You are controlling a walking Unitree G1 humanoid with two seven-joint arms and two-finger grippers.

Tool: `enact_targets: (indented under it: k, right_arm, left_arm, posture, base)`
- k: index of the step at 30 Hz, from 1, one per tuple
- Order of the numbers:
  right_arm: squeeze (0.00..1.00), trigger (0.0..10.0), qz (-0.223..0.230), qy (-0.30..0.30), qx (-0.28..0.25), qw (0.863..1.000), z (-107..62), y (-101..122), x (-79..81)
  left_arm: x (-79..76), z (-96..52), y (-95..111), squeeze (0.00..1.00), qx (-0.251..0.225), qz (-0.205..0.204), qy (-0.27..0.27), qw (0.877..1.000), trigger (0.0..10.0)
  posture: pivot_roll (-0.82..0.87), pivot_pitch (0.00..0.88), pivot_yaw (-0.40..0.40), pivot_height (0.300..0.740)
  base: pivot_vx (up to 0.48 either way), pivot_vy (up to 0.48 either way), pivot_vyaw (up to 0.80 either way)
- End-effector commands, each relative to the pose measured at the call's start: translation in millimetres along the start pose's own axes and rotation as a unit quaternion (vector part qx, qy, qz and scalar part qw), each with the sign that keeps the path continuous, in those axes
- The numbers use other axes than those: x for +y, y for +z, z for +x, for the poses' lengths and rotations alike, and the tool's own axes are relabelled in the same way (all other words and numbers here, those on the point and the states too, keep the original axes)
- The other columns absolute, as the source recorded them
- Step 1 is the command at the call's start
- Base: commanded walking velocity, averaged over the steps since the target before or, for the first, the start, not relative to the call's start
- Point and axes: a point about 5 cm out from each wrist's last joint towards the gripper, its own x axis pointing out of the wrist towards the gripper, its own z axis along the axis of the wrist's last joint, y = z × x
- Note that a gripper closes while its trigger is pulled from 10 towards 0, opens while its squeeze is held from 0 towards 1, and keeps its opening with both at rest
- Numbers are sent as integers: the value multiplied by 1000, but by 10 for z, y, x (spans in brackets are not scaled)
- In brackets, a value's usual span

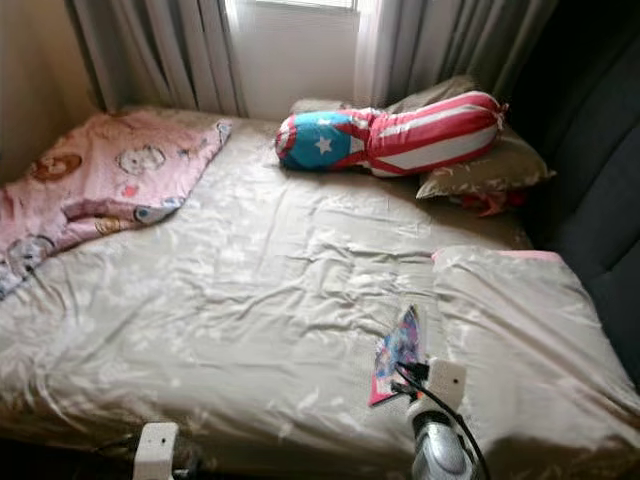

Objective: Clean up the room

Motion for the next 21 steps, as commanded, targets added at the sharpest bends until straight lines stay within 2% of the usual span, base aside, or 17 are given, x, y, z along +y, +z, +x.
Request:
enact_targets:
  k: [1, 11, 21]
  right_arm:
    - [0, 10000, -2, -3, -18, 1000, 22, 84, -36]
    - [0, 10000, 1, 6, -10, 1000, 21, 59, -22]
    - [0, 10000, -4, 40, 1, 999, 22, 31, 34]
  left_arm:
    - [-30, 0, -16, 0, 6, -3, -2, 1000, 10000]
    - [-27, 0, -17, 0, 6, -10, -3, 1000, 10000]
    - [-25, 0, -17, 0, 6, -9, -3, 1000, 10000]
  posture:
    - [-18, 0, -91, 740]
    - [-21, 0, -90, 740]
    - [-27, 0, -88, 740]
  base:
    - [0, 0, 0]
    - [0, 0, 0]
    - [0, 0, 0]
